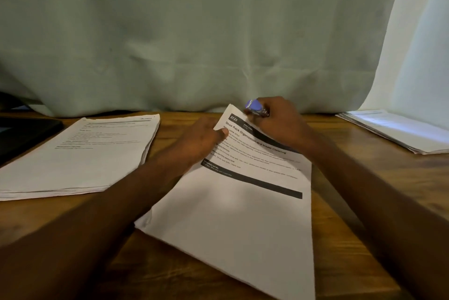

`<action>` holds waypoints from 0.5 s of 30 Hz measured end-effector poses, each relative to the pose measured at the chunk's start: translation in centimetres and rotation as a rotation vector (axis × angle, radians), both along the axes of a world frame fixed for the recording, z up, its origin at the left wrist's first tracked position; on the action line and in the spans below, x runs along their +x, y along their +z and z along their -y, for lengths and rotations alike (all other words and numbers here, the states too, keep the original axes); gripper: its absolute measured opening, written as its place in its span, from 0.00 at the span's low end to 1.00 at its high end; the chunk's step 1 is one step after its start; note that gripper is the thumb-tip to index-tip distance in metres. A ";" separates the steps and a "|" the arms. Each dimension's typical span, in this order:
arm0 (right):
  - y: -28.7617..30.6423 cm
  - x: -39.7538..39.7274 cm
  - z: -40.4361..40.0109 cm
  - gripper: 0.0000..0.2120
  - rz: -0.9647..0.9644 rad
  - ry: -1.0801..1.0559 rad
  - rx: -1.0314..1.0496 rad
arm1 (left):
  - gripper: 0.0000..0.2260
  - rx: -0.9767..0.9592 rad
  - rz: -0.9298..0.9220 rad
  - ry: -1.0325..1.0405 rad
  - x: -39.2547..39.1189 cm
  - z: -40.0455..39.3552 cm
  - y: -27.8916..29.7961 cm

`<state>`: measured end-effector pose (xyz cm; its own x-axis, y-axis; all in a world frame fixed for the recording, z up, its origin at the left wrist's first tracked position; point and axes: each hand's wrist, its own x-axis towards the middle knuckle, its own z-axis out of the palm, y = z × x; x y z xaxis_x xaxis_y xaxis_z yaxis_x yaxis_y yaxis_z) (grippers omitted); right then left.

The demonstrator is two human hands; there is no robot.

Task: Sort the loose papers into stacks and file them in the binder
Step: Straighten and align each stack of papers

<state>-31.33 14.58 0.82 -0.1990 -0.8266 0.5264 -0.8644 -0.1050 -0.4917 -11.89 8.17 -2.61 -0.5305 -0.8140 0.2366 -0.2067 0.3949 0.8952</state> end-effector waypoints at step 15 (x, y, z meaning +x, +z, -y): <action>-1.4 1.0 1.0 0.10 -0.059 0.065 0.029 | 0.07 0.051 -0.042 -0.020 -0.7 -0.5 -0.5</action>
<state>-30.32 13.61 -0.59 -0.1137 -0.8520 0.5110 -0.8836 -0.1484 -0.4441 -12.57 8.65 -3.07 -0.5371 -0.8152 0.2170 -0.1616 0.3519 0.9220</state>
